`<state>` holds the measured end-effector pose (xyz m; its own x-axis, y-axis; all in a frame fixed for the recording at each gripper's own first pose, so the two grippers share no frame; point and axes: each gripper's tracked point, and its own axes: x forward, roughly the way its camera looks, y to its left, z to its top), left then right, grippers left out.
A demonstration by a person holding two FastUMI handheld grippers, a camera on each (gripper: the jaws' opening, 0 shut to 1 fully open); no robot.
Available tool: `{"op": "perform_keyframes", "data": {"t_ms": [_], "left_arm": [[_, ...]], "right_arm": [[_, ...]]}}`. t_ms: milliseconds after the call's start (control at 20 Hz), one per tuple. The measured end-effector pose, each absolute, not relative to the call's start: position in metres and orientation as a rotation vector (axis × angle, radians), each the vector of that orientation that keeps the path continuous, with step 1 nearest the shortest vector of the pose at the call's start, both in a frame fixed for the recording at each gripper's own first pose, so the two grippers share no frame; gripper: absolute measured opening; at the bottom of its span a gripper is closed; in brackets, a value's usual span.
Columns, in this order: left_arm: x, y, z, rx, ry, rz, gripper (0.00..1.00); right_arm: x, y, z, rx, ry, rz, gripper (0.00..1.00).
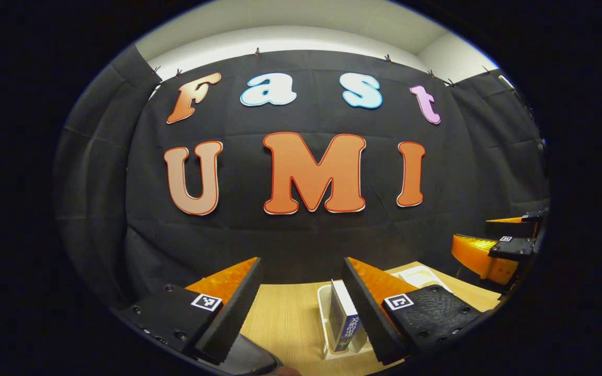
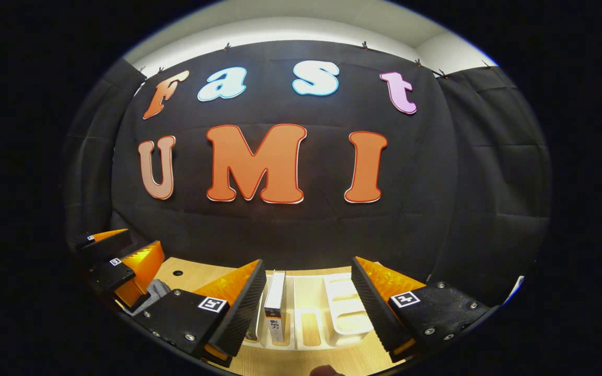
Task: Open the schoolbag, grab two books from the bookshelf and put them into the schoolbag.
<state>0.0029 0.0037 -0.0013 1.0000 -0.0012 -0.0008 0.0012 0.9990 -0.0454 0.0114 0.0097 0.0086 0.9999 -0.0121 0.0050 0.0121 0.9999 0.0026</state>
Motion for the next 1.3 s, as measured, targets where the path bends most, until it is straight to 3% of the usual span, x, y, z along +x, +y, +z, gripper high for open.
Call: {"op": "perform_keyframes", "data": {"t_ms": [300, 600, 1300], "left_arm": [[0.005, -0.012, 0.01, -0.143, -0.047, -0.022, 0.96], [0.004, 0.011, -0.002, -0.065, -0.026, 0.068, 0.97], [-0.021, 0.059, -0.057, 0.368, 0.13, 0.077, 0.97]], "right_arm": [[0.015, 0.01, 0.012, -0.029, -0.026, 0.034, 0.98], [0.018, 0.01, 0.006, -0.037, -0.011, 0.064, 0.98], [0.023, -0.016, -0.002, -0.051, 0.003, 0.018, 0.98]]}}
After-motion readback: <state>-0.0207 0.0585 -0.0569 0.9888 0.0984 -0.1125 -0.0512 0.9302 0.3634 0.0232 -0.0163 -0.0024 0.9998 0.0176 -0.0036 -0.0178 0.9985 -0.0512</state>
